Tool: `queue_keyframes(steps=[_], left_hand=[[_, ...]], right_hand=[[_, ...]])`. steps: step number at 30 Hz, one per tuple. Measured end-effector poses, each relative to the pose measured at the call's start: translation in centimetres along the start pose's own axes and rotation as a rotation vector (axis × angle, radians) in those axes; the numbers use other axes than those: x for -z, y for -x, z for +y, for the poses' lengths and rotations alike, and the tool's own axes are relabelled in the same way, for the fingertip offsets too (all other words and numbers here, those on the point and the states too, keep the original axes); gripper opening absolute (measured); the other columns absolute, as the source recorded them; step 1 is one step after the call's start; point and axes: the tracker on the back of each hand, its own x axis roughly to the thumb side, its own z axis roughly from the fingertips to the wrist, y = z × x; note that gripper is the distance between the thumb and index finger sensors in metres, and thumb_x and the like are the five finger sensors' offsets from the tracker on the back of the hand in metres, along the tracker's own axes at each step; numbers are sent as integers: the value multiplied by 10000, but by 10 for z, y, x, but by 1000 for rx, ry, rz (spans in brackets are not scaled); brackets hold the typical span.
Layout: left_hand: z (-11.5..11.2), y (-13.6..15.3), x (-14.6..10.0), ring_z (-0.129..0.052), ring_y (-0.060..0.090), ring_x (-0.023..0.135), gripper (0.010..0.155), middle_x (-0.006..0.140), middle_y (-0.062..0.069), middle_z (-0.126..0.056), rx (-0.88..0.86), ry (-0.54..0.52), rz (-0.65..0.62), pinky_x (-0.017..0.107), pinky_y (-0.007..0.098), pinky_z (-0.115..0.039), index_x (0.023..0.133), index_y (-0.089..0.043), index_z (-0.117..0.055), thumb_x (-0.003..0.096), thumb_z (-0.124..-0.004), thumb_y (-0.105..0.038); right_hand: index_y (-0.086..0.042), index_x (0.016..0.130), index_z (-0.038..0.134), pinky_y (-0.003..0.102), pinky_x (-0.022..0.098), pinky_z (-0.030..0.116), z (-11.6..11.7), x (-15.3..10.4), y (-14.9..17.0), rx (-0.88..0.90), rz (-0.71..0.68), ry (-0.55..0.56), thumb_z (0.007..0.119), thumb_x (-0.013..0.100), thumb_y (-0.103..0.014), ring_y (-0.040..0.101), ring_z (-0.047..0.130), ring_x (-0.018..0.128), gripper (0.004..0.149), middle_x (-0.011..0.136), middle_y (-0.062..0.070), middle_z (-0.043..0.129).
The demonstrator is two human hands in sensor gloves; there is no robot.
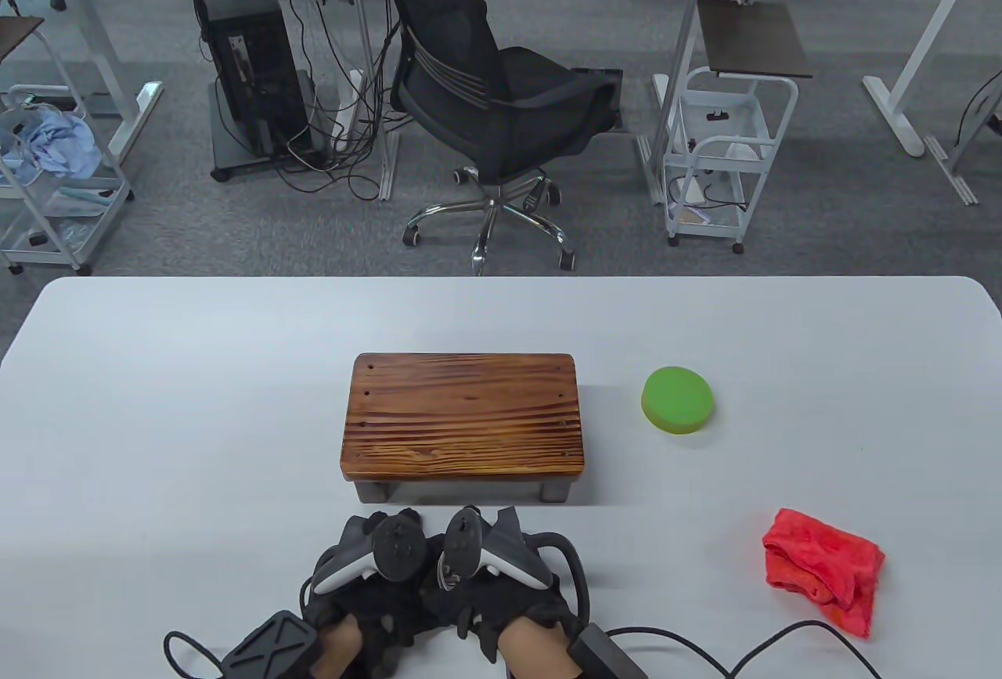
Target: Dip and apply wood wax on stool
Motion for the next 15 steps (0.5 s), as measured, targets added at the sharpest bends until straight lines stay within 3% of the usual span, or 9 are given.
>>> queue_keyframes(steps=[15], left_hand=[[0, -1, 1, 89, 585, 945, 715, 1147, 213, 66, -1, 1, 0, 571, 837, -91, 1069, -408, -289, 557, -749, -602]], right_hand=[[-235, 1106, 374, 501, 667, 733, -4, 1, 11, 66, -176, -19, 926, 440, -591, 467, 566, 968, 936, 1112, 95, 381]])
